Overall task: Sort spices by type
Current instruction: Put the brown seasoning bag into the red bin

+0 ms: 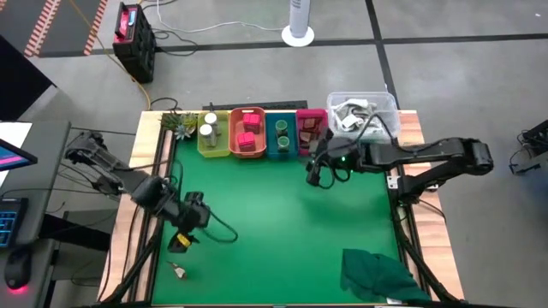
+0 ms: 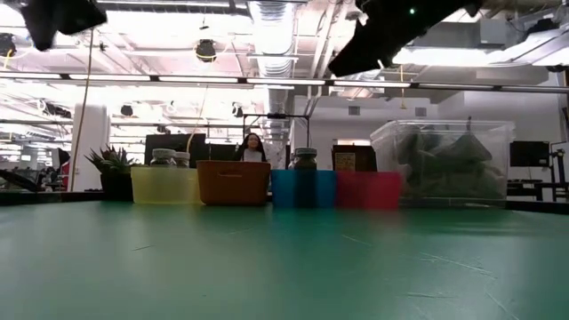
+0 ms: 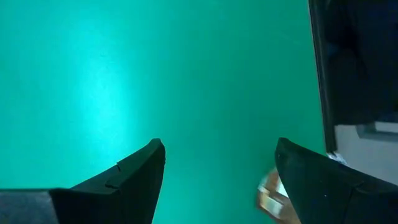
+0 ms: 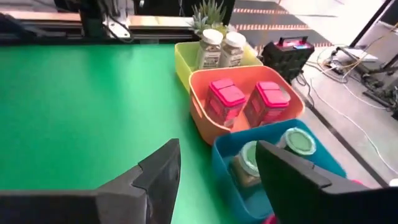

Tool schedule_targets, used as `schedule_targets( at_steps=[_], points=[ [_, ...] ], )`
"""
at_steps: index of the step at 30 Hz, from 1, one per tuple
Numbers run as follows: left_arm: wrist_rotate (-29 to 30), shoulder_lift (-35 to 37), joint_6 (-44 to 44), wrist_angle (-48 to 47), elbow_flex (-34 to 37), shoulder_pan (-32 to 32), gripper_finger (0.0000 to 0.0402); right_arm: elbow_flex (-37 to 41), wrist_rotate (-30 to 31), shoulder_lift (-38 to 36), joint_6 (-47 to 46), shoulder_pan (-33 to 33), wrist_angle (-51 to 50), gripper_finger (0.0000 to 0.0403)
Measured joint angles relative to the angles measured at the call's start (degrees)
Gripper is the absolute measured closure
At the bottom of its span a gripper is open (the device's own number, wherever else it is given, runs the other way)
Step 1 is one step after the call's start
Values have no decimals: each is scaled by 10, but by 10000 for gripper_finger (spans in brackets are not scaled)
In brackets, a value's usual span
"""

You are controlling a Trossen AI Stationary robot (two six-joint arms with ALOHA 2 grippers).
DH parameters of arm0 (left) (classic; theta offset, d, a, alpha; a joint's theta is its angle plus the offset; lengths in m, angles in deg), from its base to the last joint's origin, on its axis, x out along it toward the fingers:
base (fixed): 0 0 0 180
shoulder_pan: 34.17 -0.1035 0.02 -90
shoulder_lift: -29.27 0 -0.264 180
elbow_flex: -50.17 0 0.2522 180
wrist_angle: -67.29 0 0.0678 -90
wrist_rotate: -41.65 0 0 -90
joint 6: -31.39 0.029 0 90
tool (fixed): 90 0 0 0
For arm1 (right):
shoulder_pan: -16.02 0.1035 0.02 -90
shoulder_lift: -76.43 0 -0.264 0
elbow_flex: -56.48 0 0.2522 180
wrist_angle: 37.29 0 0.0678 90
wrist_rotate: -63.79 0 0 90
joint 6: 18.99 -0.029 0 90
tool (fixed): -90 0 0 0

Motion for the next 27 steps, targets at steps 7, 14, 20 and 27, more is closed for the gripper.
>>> schedule_targets(
  at_steps=[7,14,20,27],
  points=[
    [38,-86,-58,-94,-111,102,113,48,72,5,-18,50,85,163],
    [22,-154,-138,-153,-150,194,113,49,113,4,-49,75,129,163],
    [20,-171,-208,-154,-150,267,114,49,123,13,-55,107,202,163],
    [81,-171,-236,-153,-134,316,114,49,161,57,-55,126,241,163]
  ],
)
